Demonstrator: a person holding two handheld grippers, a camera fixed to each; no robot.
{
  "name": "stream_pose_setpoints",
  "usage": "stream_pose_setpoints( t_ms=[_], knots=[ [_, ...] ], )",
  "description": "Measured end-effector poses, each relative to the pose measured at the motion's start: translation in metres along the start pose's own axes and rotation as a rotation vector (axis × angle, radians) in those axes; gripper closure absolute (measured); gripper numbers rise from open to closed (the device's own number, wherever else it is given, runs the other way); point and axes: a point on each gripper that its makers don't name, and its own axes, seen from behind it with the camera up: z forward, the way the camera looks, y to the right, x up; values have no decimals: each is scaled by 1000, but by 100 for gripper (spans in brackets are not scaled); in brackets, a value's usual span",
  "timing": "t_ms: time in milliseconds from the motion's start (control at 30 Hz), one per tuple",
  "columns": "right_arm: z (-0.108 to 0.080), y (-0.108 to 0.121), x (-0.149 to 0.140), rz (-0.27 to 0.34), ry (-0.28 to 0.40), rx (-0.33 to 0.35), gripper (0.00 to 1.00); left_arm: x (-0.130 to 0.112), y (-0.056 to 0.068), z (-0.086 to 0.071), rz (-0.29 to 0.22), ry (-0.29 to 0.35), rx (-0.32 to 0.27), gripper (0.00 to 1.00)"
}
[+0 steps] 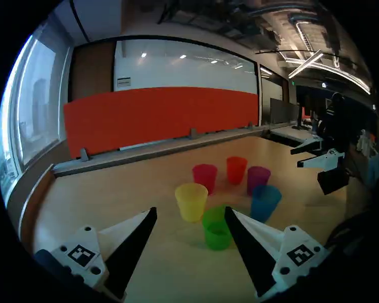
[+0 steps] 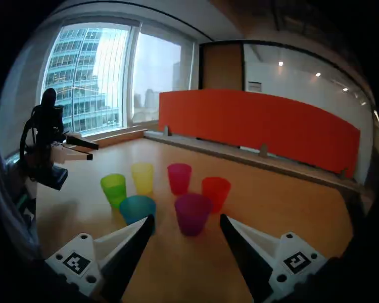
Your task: Pour water
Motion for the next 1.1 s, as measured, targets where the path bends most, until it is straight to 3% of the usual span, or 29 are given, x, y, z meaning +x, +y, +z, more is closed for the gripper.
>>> stream_pose_setpoints(
  t_ms=[200,467,700,900,1100],
  knots=[
    [-4,25,26,0,104,-132,0,21,-6,-5,-5,86,72,0],
    [-12,57,46,25,184,-273,0,46,-16,-16,-22,192,160,0],
    [-30,84,66,49,275,-411,0,58,-24,-24,-48,253,223,0],
    [-46,108,68,66,312,-543,0,67,-38,-35,-72,308,308,0],
    [-60,116,72,83,337,-610,0,72,-47,-44,-57,335,381,0]
  ],
)
